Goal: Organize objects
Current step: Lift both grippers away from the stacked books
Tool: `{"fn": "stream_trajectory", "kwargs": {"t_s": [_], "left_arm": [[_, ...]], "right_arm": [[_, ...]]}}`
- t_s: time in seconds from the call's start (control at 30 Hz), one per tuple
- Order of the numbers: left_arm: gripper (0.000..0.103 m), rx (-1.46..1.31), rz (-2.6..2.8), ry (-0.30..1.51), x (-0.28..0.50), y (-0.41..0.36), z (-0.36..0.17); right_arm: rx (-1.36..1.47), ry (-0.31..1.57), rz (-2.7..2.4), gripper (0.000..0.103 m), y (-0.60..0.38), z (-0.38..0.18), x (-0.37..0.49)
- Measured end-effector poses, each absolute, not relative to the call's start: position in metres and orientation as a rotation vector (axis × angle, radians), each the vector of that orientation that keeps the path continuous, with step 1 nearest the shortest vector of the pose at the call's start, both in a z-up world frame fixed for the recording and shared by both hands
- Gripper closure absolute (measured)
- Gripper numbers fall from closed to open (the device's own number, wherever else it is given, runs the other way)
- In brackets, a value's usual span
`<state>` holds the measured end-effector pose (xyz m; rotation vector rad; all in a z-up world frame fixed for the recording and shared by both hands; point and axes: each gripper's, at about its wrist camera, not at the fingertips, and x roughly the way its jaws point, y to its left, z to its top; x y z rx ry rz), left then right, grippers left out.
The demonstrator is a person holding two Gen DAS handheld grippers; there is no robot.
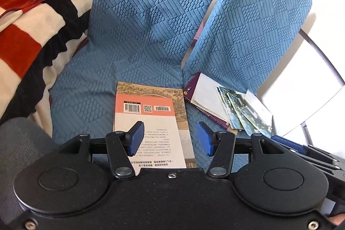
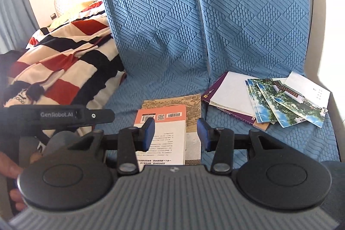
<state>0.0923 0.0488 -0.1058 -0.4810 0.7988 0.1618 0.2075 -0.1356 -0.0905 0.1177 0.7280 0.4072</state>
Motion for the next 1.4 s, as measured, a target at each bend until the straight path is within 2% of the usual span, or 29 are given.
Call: {"fn": "stream_trajectory", "kwargs": {"t_s": [0.77,1.03,1.4], "left_arm": [[0.049,-0.431,0.131,0.724,0.069,0.036,-0.064],[0.048,-0.399,0.089,0.733,0.083,0.019,-0.067],[0.041,-0.394,0.021,0.765,0.130,0.006,-0.093]], "right_arm": [[0.146,0.720,0.326,0.057,-0.152,-0.077,0.174],[0.147,0.722,0.297,0.057,-0.161,-0.082,0.179],[0.173,0.751,0.192,0.056,-0.179,-0.117,0.203]]}}
